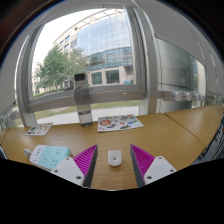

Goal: Unplug charger

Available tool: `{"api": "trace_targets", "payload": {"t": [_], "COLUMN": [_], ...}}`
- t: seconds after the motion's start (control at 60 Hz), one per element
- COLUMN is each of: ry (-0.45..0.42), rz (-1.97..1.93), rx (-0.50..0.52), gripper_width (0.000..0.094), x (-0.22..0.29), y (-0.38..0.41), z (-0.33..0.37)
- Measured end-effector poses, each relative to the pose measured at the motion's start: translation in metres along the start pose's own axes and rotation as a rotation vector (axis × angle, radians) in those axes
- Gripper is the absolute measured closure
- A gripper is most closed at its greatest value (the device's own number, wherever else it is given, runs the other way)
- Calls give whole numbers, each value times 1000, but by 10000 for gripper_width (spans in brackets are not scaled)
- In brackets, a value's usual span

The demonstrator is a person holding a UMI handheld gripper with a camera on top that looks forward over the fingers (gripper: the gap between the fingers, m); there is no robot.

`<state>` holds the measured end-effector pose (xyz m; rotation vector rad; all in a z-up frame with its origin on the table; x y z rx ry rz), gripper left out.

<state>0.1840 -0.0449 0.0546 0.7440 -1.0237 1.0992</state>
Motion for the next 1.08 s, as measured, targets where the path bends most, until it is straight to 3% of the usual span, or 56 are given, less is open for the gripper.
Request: {"api": "trace_targets", "payload": {"t": [0.117,0.25,0.683,1.083], "ry": [-91,-153,-43,-5], "rz": [-15,-34,55,86], "rx": [19,36,129,174], "gripper_width": [179,126,110,111], "x": [38,58,-23,-40], "y": [2,3,6,8], "z": [47,103,189,218]}}
Point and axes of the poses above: the point between the fingertips, and its own axes, seen from behind it with the camera up: y to the left, x up, z backward, against the way the camera looks, the point moved 1 cm from there along z, backward, against the way the camera looks, and after that the axes turned 9 degrees about -x, right-handed, at the moved point
